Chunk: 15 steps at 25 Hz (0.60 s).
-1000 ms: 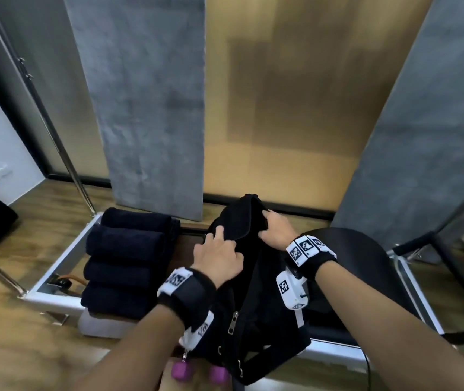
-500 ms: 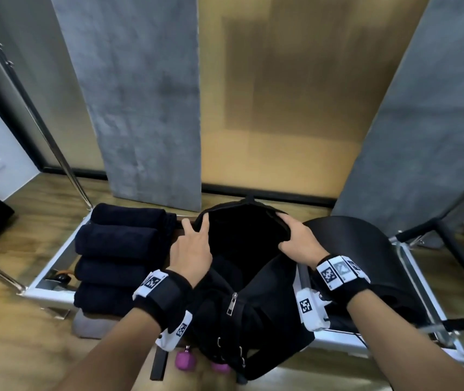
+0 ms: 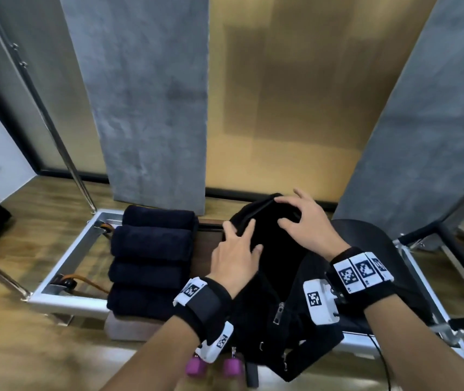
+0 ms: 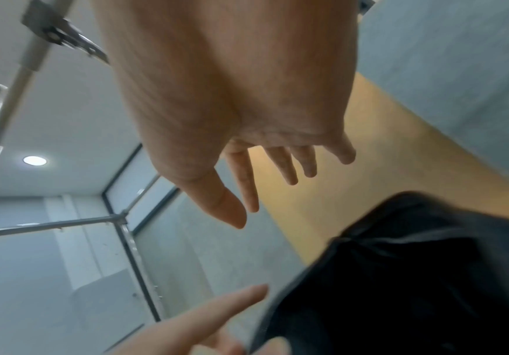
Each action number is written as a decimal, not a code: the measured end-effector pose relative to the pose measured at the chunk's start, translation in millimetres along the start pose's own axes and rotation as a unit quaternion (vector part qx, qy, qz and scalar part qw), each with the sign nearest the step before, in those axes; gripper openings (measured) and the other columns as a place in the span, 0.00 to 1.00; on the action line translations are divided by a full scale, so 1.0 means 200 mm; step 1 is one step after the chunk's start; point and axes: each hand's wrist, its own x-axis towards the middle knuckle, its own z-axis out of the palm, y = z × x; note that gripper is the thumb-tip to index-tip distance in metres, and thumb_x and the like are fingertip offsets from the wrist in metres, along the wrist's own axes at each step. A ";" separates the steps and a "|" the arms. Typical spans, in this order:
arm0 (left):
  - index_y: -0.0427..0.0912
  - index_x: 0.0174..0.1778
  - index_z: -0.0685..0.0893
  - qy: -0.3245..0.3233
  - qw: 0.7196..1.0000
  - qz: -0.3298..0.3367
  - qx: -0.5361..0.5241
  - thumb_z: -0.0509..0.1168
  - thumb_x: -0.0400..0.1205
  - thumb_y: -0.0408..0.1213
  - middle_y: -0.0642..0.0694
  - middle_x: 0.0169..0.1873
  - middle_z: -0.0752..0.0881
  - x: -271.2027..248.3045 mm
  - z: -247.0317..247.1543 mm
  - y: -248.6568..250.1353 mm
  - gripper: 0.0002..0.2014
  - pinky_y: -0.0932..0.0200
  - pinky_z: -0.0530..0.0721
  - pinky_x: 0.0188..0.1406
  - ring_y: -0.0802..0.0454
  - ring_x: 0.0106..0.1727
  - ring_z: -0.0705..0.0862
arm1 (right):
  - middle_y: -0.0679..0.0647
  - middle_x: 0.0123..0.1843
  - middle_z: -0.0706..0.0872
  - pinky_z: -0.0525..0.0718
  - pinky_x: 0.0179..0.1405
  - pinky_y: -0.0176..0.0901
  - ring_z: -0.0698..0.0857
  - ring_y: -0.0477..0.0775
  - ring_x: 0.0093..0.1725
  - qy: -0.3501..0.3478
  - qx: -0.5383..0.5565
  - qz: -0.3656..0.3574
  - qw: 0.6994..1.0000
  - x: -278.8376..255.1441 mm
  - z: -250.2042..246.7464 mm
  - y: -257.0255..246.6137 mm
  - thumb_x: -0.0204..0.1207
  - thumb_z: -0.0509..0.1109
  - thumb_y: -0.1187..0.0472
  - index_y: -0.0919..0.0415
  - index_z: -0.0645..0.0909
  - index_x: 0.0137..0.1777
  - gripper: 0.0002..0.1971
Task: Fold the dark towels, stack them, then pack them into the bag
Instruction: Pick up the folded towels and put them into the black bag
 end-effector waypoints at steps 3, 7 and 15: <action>0.59 0.85 0.67 0.050 0.996 0.014 -0.077 0.58 0.91 0.59 0.46 0.65 0.69 -0.09 -0.02 -0.13 0.26 0.47 0.76 0.39 0.34 0.43 0.86 | 0.51 0.80 0.80 0.66 0.80 0.37 0.75 0.50 0.81 0.034 0.033 -0.091 0.995 0.00 0.16 -0.31 0.75 0.76 0.63 0.47 0.84 0.74 0.26; 0.45 0.58 0.87 0.147 0.940 -0.110 -0.289 0.62 0.91 0.44 0.43 0.53 0.90 -0.18 -0.06 -0.59 0.10 0.39 0.88 0.53 0.35 0.54 0.90 | 0.55 0.75 0.84 0.74 0.79 0.44 0.81 0.54 0.76 -0.062 0.023 -0.109 0.992 0.03 0.59 -0.61 0.73 0.76 0.64 0.56 0.79 0.80 0.32; 0.35 0.51 0.87 0.168 0.766 -0.287 -0.550 0.64 0.93 0.46 0.33 0.44 0.92 -0.21 -0.09 -1.06 0.17 0.44 0.96 0.41 0.44 0.40 0.95 | 0.53 0.73 0.77 0.74 0.68 0.60 0.74 0.61 0.73 -0.109 -0.331 -0.136 0.927 0.11 1.15 -0.77 0.71 0.79 0.50 0.53 0.70 0.79 0.37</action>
